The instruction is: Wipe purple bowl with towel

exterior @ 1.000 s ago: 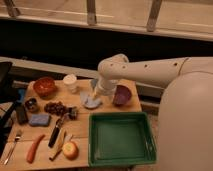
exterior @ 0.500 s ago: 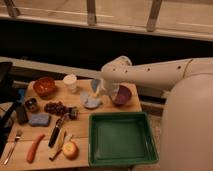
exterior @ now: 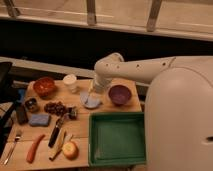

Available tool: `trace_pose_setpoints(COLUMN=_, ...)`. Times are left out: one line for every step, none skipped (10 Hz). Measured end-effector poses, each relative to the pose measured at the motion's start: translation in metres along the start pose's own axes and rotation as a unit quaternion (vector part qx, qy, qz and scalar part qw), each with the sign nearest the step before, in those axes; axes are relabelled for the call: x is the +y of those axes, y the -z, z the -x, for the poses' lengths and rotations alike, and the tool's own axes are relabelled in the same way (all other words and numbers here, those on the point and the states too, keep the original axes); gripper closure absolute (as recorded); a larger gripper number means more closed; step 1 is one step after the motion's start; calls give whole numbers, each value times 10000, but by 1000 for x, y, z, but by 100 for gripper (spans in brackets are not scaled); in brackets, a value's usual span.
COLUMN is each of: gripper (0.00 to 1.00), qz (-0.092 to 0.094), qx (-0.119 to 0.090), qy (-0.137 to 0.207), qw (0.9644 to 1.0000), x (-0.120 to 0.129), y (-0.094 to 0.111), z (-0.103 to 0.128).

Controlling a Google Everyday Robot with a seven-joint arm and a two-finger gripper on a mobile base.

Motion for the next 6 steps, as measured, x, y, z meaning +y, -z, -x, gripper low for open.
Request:
trace_pose_setpoints(gripper=35, qz=88, qx=46, qy=36, qw=9999, x=4, y=-8, z=2)
trace_pose_setpoints(gripper=35, qz=127, qx=80, qy=35, qw=9999, x=2, y=-14, z=3)
trace_pose_setpoints(gripper=35, qz=161, qx=138, qy=4, qw=9998, x=-2, y=-21, z=3)
trace_pose_setpoints(gripper=35, qz=240, qx=217, qy=-35, qw=9995, x=-2, y=-35, z=0)
trace_pose_setpoints(gripper=35, qz=312, qx=243, qy=-70, qw=9992, x=0, y=-42, z=-2)
trace_pose_setpoints(gripper=35, qz=416, qx=305, qy=-175, qw=9985, x=-4, y=-51, z=-6)
